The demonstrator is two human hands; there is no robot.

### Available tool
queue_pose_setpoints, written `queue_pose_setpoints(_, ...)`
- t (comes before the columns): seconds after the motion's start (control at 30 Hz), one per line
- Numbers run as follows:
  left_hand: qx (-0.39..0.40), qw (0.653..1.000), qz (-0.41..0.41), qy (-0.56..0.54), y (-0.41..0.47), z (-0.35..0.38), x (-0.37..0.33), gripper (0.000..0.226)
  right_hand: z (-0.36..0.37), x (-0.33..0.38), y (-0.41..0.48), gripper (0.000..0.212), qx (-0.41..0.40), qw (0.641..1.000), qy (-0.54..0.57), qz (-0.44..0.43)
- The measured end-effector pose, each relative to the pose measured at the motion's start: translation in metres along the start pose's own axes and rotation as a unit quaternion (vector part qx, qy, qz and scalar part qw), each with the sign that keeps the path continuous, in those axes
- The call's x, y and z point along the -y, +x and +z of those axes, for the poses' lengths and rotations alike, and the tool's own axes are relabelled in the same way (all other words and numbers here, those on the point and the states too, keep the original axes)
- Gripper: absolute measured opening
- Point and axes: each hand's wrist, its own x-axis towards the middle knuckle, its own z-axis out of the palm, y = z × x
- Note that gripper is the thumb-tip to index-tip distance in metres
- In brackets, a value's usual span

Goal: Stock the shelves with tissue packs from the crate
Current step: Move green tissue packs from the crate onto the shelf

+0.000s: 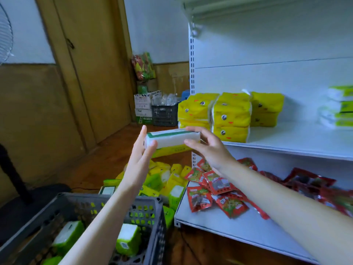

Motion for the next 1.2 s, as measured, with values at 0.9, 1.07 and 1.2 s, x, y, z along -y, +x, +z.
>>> queue_pose_setpoints(0.9,0.29,0.95,0.107,0.055,0.074,0.427,-0.108,0.079,-0.381,0.047,-0.097,0.054,-0.263,0.772,-0.574,-0.069)
queue_pose_setpoints(1.07,0.32,0.933,0.081,0.145,0.069,0.48,-0.08,0.078,-0.427,0.027,-0.113,0.043,-0.25,0.817,-0.518,0.032)
queue_pose_setpoints(1.2,0.327,0.931,0.034,0.157,0.07,0.504,-0.068,0.086,-0.461,0.026,-0.127,0.058,-0.243,0.839,-0.472,0.121)
